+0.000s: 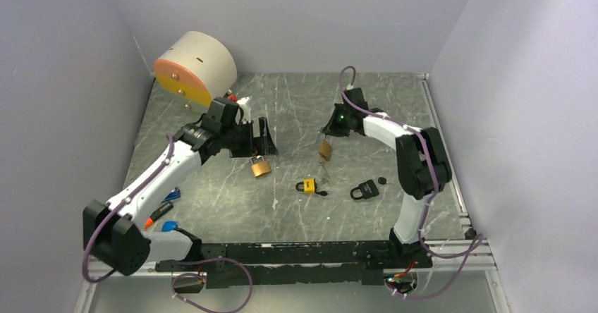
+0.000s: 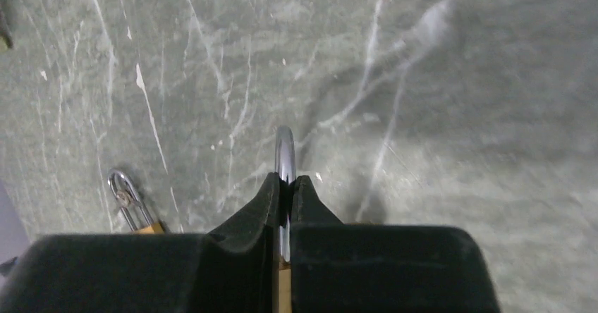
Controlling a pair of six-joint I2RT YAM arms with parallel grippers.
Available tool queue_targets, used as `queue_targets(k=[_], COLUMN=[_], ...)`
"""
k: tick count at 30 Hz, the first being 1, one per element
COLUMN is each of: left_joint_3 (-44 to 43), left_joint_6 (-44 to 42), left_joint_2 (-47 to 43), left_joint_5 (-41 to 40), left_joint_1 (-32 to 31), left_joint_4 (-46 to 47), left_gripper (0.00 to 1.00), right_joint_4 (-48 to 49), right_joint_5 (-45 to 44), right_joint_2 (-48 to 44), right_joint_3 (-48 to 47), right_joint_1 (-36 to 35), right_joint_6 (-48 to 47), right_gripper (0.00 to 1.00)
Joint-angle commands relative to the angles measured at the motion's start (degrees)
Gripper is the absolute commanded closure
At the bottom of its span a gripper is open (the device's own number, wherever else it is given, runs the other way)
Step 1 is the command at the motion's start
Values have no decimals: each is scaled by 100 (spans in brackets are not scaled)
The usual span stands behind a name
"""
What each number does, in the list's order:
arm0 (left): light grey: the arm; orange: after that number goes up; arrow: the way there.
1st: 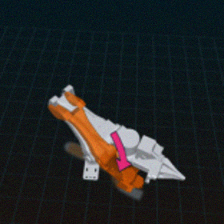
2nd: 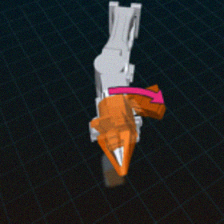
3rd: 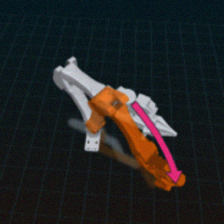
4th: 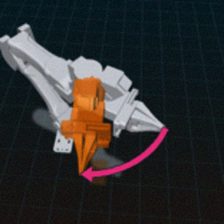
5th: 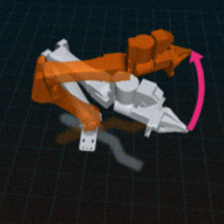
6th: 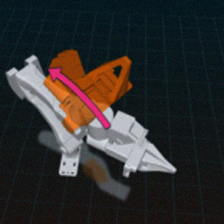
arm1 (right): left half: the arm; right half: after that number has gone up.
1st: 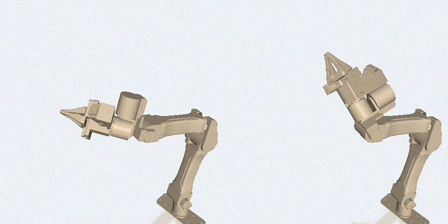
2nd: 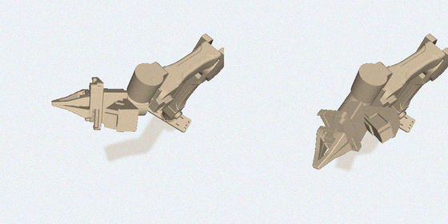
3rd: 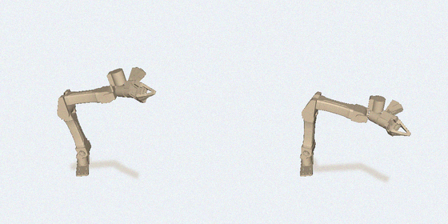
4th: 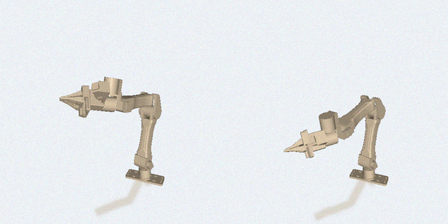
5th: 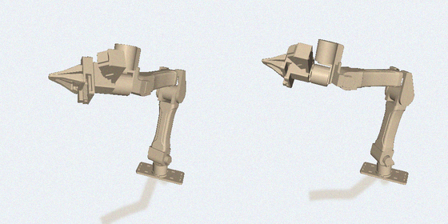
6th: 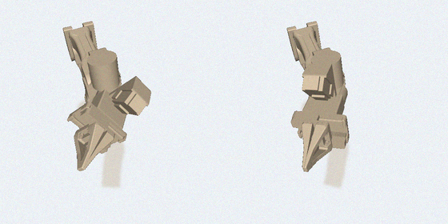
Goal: Unlock with the key
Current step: Place the lock at the center of the board.
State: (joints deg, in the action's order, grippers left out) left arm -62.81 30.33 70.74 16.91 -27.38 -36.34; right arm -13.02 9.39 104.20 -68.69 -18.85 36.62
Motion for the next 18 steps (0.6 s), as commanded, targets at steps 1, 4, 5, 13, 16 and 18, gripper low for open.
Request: queue_targets(k=[1,4,5,13,16,18], left_joint_3=[-808,-1423,-1533,-1973,-2030,-1975], left_joint_6=[312,176,126,-67,-219,-337], left_joint_2=[671,1175,1304,2057,2180,2198], left_joint_5=[198,337,366,690,586,356], left_joint_1=[128,161,179,457,540,579], left_joint_4=[22,-88,-69,177,174,255], left_gripper=[8,9,9,10,8,6], right_joint_4=[612,939,1089,1948,2098,2204], right_joint_5=[494,931,1057,1833,1920,1927], right_joint_2=[489,907,1024,1965,2300,2536], right_joint_3=[-815,-1166,-1240,-1751,-2048,-2221], right_joint_1=[89,186,223,414,417,417], right_joint_6=[269,356,360,460,406,395], right_gripper=[100,100,100,100,100,97])
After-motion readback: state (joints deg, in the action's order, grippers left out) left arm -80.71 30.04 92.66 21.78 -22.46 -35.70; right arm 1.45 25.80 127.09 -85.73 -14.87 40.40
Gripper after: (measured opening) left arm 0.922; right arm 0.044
